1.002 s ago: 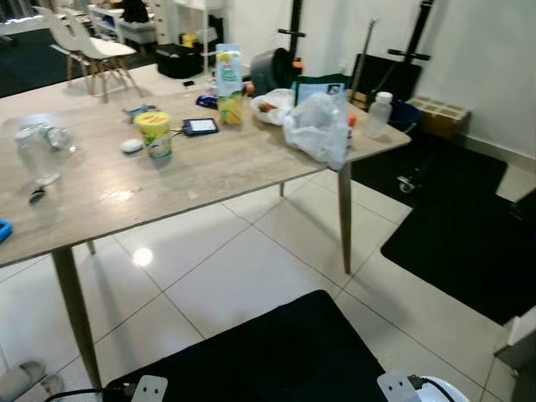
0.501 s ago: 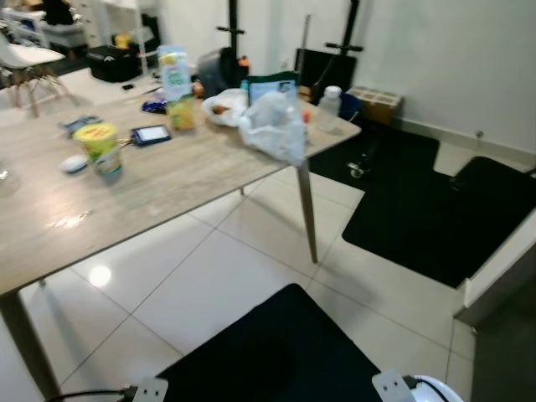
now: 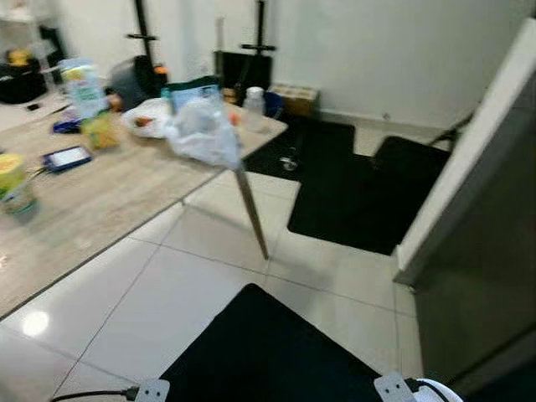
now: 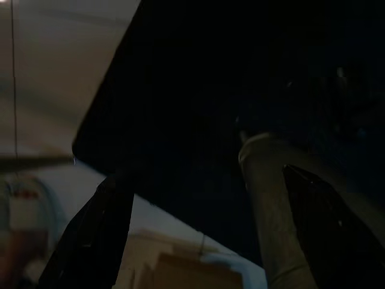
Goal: Restocking fridge
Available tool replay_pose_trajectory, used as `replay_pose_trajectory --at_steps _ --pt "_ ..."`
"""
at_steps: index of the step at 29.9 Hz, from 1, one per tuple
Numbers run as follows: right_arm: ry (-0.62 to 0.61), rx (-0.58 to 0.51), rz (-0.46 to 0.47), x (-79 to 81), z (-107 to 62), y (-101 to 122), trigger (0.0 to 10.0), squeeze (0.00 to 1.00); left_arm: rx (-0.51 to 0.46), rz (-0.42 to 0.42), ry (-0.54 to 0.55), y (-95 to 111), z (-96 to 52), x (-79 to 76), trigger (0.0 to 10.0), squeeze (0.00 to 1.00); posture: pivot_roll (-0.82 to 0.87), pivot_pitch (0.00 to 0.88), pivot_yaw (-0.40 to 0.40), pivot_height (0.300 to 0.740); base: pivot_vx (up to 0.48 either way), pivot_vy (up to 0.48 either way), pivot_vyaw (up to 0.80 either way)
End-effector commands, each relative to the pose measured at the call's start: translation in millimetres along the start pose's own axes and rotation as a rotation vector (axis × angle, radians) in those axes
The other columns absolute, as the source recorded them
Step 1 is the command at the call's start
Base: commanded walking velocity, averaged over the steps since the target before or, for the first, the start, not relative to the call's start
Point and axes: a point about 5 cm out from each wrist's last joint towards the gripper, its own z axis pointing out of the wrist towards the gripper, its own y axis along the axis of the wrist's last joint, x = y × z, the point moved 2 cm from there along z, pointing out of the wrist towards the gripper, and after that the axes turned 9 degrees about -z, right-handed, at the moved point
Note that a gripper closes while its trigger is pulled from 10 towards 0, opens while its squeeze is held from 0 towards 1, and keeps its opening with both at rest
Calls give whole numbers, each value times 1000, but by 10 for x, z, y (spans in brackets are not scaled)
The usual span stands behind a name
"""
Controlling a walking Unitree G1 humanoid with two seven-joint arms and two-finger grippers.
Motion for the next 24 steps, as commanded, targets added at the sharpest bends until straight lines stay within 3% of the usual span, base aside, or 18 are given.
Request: replay_pose_trajectory --at_steps 1,24 --pt "-14 -7 2 -38 0 19 10000 0 6 15 4 -17 -4 21 10000 0 83 0 -10 740 0 0 -788" --pt "-14 -7 21 -33 0 17 10000 0 12 14 1 -35 -5 15 10000 0 81 0 -6 740 0 0 -786"
